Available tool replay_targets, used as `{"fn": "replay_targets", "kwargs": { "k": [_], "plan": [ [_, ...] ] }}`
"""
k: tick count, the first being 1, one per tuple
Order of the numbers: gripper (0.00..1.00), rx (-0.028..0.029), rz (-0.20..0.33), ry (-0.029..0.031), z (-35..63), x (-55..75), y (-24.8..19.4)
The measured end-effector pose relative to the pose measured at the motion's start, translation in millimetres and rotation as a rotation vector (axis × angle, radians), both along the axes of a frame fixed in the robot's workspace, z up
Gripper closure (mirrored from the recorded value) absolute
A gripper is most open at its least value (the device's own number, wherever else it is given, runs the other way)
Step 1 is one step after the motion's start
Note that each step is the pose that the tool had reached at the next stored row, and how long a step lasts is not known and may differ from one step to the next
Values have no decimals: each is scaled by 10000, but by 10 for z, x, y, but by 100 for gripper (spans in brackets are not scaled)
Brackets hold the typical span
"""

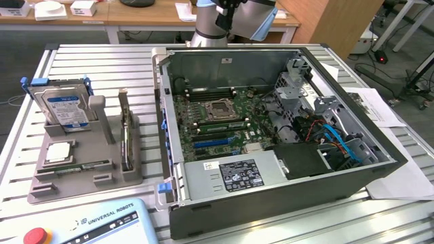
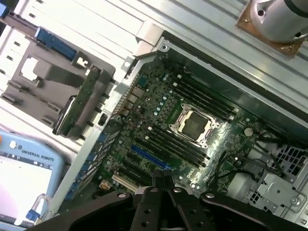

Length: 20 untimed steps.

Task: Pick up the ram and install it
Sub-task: 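Press down the ram until it locks into place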

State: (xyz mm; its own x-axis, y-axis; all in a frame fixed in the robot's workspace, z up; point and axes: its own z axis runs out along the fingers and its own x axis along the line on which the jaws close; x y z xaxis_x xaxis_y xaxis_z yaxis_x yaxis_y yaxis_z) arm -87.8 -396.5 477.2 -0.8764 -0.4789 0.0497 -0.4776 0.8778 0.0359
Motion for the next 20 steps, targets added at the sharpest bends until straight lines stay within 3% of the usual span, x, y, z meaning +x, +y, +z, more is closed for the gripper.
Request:
{"fn": "replay_targets", "kwargs": {
  "k": [20],
  "plan": [
    [89,0,-3139,0,0,0,0]
  ]
}}
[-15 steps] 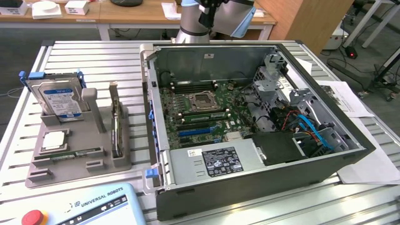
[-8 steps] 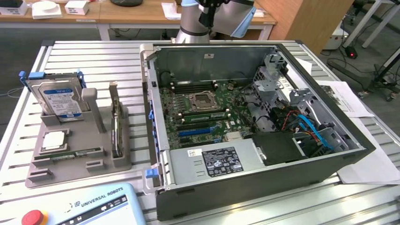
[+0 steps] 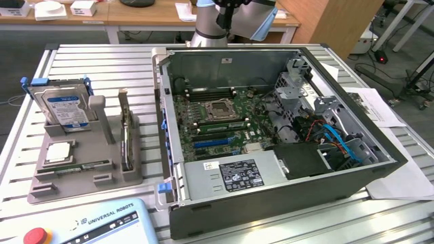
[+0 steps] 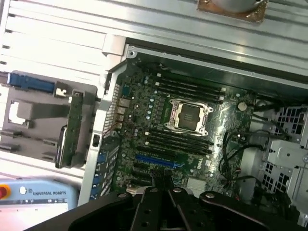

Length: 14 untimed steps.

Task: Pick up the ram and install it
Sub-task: 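Press down the ram until it locks into place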

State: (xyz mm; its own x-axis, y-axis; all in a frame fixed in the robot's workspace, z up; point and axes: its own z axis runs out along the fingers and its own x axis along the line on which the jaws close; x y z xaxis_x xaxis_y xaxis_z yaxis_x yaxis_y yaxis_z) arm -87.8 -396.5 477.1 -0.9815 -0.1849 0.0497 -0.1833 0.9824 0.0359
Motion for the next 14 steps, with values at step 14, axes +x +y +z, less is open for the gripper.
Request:
{"fn": "replay_targets", "kwargs": {
  "k": [14],
  "plan": [
    [89,1,-2387,0,-1,1,0]
  ]
}}
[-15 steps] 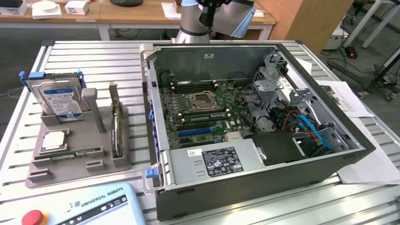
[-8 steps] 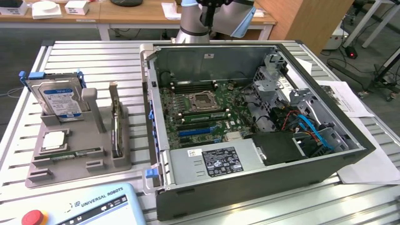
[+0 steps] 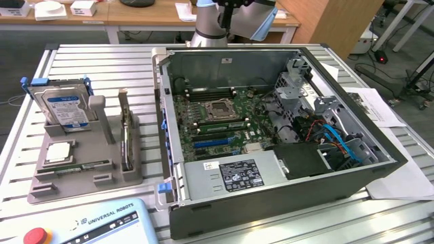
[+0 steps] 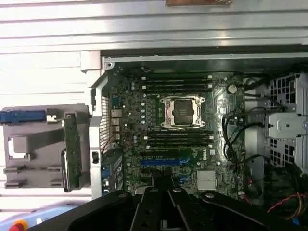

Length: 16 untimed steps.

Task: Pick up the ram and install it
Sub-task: 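Press down the ram until it locks into place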

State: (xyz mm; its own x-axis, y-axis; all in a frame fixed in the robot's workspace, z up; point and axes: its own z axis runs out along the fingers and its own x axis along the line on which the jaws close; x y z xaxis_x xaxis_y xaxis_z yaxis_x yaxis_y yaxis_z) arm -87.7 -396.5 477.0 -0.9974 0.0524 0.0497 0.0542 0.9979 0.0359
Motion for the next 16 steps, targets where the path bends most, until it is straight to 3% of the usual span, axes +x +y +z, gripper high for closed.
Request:
{"fn": "replay_targets", "kwargs": {
  "k": [5,13,16],
  "plan": [
    [89,0,-793,0,0,-1,2],
    [89,-3,-778,3,0,0,4],
    [89,-2,-542,5,-1,0,5]
  ]
}}
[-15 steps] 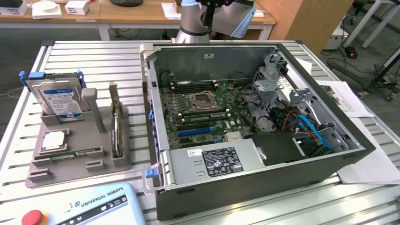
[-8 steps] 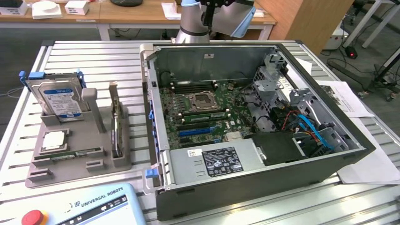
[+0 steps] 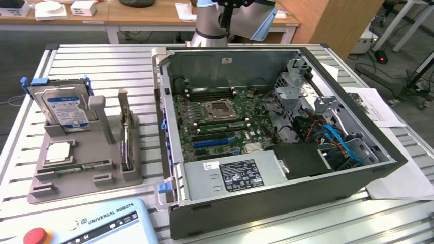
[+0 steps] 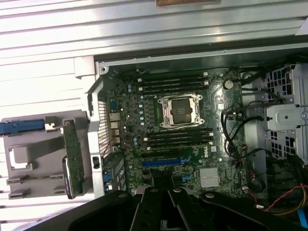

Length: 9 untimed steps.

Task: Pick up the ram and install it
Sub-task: 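Press down the ram until it locks into place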

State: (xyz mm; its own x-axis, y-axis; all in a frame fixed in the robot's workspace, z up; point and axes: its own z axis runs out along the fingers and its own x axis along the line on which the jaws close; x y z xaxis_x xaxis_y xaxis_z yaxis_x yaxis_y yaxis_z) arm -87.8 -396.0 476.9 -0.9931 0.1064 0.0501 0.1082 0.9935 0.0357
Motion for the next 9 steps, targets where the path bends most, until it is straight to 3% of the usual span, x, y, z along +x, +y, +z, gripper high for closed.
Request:
{"fn": "replay_targets", "kwargs": {
  "k": [4,9],
  "plan": [
    [89,-1,371,3,1,0,1],
    [89,-1,371,3,0,0,1]
  ]
}}
